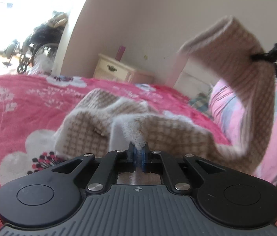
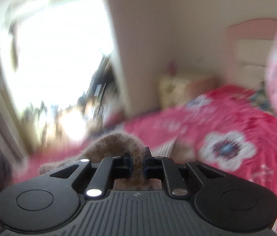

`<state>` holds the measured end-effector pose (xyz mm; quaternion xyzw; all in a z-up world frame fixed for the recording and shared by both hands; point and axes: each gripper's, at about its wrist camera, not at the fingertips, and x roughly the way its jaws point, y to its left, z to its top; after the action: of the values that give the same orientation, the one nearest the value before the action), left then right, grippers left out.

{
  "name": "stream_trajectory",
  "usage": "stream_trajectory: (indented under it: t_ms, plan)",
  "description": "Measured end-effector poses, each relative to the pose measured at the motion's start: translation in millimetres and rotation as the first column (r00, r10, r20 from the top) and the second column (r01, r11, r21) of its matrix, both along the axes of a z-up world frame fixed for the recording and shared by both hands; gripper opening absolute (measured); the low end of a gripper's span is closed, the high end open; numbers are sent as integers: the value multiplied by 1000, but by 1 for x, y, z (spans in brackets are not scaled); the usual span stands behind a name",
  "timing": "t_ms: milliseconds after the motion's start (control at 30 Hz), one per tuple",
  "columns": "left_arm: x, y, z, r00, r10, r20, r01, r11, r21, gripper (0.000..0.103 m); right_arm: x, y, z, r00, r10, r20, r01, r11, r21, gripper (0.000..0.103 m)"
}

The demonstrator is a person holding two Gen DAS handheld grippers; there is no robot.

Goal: Fold clothes

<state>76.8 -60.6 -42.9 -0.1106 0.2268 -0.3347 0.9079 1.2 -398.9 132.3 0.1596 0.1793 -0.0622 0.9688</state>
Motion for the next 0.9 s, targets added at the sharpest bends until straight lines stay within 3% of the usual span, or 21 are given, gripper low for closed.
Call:
stream_trajectory:
  t_ms: [100,167,233,300,367,400,433,467,500,533,567,600,633,733,833,900]
  plan:
    - [-20,10,9,999,-28,32,28,1000,4,2,-34,-30,11,995,-101,16,100,995,21,12]
    - [-36,14,11,998,-56,33,55,998,23,2,-48,-36,6,992,-111,-67,110,994,-21,12]
    - [-53,15,9,995,-94,33,91,994,66,2,-51,-33,-16,970,-105,-221,85,992,-95,13]
    - [-70,12,-1,987,-157,27,152,979,133,2,-44,-30,-51,915,-89,-394,41,991,-129,17]
    - [-85,8,-11,975,-222,9,216,956,200,2,-32,-25,-96,820,-64,-569,-33,987,-158,23]
    - [-92,6,-16,968,-251,-4,245,940,236,2,-28,-21,-116,764,-53,-643,-76,983,-170,33]
    - [-96,4,-23,958,-285,-31,282,919,275,3,-27,-17,-132,712,-45,-700,-115,977,-179,42]
    - [-99,2,-29,949,-310,-62,313,897,311,3,-26,-11,-143,671,-46,-740,-144,971,-191,42]
    - [-102,4,-32,944,-319,-80,327,884,335,5,-25,-6,-146,651,-50,-758,-169,963,-208,42]
    - [-103,7,-34,940,-326,-102,341,873,348,5,-25,-1,-141,660,-44,-750,-191,956,-224,45]
    - [-102,12,-33,938,-324,-127,347,872,344,6,-27,2,-128,690,-31,-723,-206,950,-236,50]
    - [-100,20,-32,938,-311,-152,344,879,329,8,-30,3,-112,723,-19,-691,-212,946,-247,60]
    - [-97,29,-30,938,-297,-178,340,888,309,17,-35,6,-96,759,-5,-651,-213,943,-255,68]
    - [-87,60,-23,940,-238,-243,291,933,213,35,-48,13,-49,855,89,-511,-236,944,-231,83]
    - [-65,82,-17,952,-152,-266,185,977,102,39,-30,33,-33,883,193,-428,-306,928,-213,90]
    - [-49,81,-15,962,-101,-255,119,991,56,46,0,56,-40,868,257,-425,-378,897,-228,90]
